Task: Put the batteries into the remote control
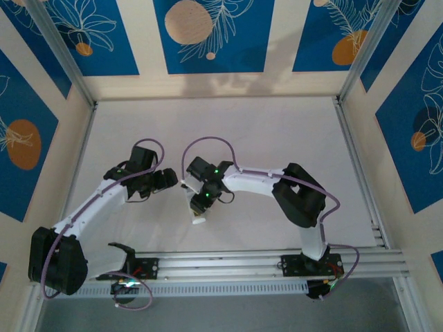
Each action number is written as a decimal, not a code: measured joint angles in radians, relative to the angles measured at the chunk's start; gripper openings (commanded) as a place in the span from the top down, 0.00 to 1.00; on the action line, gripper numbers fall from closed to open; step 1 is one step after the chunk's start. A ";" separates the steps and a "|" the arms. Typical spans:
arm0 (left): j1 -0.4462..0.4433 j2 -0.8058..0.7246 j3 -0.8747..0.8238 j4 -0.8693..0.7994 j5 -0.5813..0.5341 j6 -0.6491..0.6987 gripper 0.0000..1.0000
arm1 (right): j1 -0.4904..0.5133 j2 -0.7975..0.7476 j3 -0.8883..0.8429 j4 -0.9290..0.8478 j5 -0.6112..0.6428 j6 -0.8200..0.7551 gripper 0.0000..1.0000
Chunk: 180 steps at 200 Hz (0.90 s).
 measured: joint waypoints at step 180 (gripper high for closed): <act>0.000 0.013 0.000 0.014 -0.001 -0.003 0.16 | -0.016 -0.059 0.001 0.006 0.046 0.133 0.74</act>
